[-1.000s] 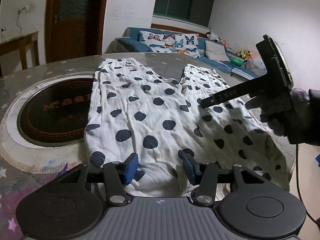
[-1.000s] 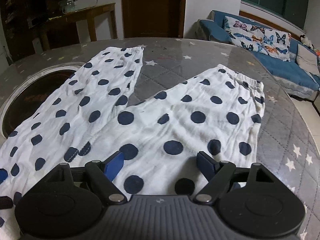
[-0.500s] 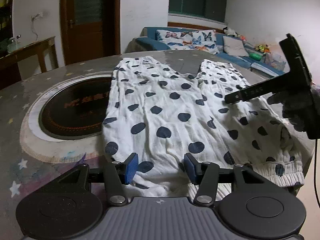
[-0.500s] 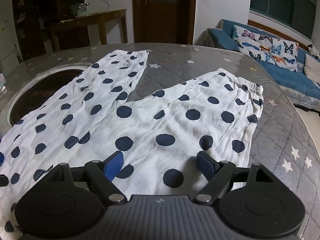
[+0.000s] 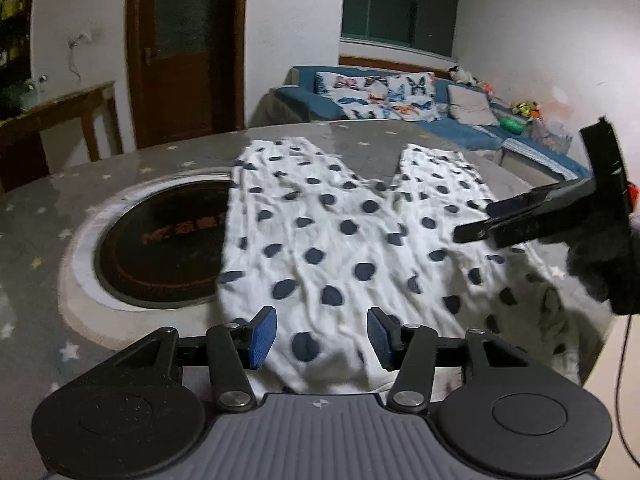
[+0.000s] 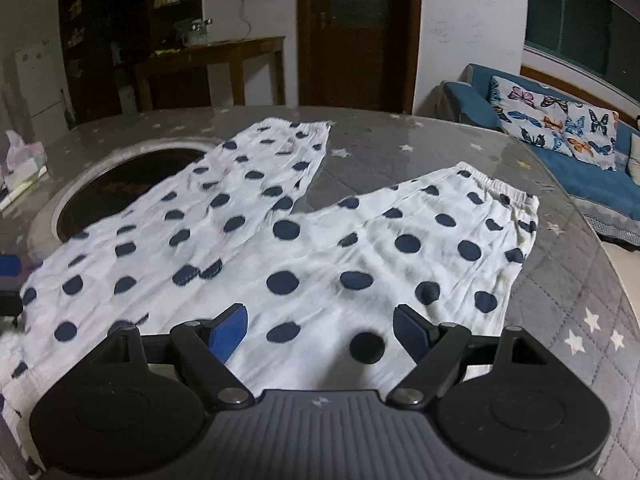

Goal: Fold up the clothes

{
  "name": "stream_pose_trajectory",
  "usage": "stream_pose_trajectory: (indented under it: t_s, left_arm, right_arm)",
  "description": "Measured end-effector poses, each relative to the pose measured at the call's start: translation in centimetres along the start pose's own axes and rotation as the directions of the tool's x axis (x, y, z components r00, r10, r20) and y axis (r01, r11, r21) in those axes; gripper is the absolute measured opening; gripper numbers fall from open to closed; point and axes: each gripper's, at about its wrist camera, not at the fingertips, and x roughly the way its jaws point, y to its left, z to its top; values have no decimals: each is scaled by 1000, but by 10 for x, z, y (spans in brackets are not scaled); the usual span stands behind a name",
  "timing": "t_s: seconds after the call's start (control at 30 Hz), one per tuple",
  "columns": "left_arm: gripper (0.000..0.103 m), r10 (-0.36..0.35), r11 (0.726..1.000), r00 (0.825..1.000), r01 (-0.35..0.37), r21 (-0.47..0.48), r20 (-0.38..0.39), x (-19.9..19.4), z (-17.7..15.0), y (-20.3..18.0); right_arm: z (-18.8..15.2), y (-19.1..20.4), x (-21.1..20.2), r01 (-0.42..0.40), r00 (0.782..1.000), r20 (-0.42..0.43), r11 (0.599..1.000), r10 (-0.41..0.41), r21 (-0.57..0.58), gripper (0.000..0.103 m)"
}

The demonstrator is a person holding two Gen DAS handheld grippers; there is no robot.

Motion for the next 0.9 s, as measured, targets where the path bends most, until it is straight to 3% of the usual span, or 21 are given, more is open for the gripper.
stream_pose_trajectory:
  t_s: [0.23,0.47,0.8,0.9]
  left_arm:
    - [54,-175,982,985,175,76,-9,0,5,-37]
    - [58,-371,903,928,371,217,-38,4,8,-100]
    - [57,-409,832,902,431,350,-139,32,-3,-148]
    - [53,-382,826,908,419,377,-174,44,-7,-153]
  right_arm:
    - [4,-20,1,12,1000,-6,999,-11,51,82]
    - [25,-68,7,98,995,-11,986,-98,132,74]
    - [44,-126,31,173,985,-38,960,-169,222,64]
    - [51,-137,42,187,982,-46,955,-181,231,61]
